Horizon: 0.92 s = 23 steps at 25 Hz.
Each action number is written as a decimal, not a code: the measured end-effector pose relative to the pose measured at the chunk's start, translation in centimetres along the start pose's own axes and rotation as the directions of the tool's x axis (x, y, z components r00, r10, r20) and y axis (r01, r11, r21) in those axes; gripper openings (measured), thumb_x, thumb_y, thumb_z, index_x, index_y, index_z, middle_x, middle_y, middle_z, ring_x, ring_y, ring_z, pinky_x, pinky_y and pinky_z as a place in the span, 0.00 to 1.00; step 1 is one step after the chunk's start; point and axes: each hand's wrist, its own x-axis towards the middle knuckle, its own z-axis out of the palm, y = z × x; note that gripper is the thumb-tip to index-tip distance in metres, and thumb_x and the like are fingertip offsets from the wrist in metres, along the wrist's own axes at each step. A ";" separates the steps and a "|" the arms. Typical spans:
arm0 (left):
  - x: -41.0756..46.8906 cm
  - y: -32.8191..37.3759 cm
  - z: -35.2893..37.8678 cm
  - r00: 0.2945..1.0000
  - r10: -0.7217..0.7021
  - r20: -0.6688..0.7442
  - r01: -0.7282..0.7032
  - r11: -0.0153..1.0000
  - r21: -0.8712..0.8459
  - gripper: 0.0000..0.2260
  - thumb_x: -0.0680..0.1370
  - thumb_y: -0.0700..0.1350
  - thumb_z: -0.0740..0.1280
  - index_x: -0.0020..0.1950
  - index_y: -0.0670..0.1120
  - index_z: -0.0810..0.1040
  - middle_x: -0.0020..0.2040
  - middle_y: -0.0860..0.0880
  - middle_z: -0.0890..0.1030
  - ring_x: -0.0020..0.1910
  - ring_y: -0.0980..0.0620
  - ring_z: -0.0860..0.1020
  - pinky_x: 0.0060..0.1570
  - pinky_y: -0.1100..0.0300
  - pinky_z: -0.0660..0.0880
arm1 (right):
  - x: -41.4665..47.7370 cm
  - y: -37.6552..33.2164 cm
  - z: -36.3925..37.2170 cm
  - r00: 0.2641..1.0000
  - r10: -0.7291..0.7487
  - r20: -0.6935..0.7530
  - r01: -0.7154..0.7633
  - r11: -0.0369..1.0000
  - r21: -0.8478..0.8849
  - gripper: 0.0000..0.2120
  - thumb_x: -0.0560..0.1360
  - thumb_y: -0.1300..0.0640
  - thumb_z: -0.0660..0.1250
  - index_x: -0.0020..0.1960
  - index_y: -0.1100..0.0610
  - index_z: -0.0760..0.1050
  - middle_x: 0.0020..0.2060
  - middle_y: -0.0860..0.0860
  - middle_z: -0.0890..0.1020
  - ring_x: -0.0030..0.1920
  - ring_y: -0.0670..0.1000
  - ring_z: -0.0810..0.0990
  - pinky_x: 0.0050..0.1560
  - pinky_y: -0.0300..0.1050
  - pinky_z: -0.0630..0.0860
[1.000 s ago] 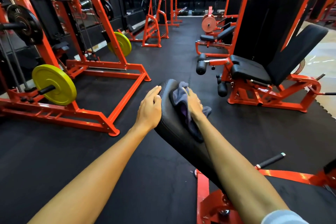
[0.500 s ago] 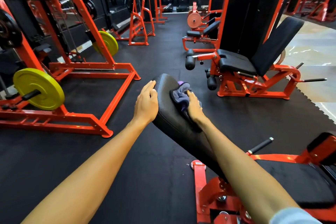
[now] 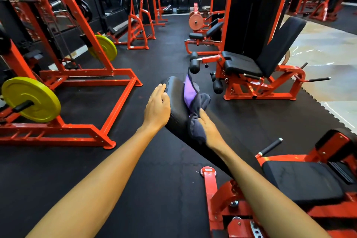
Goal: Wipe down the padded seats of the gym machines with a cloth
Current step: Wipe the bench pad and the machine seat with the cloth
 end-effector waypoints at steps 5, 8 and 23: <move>-0.4 0.2 -0.4 0.999 0.028 0.027 -0.029 0.999 0.025 0.22 0.86 0.45 0.49 0.80 0.44 0.64 0.80 0.49 0.63 0.80 0.55 0.58 0.78 0.58 0.53 | 5.3 1.7 -0.1 0.957 0.272 -0.105 -0.279 0.958 -0.061 0.19 0.75 0.29 0.61 0.51 0.43 0.71 0.38 0.48 0.77 0.49 0.55 0.79 0.55 0.50 0.76; -0.1 0.1 -0.6 0.998 0.052 0.039 -0.055 0.996 0.066 0.22 0.86 0.44 0.49 0.80 0.43 0.63 0.81 0.48 0.62 0.81 0.54 0.56 0.77 0.60 0.51 | 3.3 -5.7 3.1 0.983 0.118 -0.138 -0.140 0.976 -0.167 0.16 0.80 0.33 0.55 0.60 0.39 0.72 0.59 0.50 0.81 0.62 0.57 0.77 0.64 0.56 0.72; 0.0 -0.3 -1.0 0.981 0.161 0.108 -0.172 0.980 0.102 0.21 0.86 0.42 0.51 0.80 0.39 0.63 0.80 0.44 0.63 0.80 0.49 0.58 0.76 0.58 0.54 | -2.5 -7.9 8.1 0.799 0.055 -0.599 -0.165 0.978 -0.130 0.19 0.84 0.43 0.57 0.66 0.52 0.77 0.65 0.54 0.80 0.66 0.60 0.75 0.64 0.53 0.70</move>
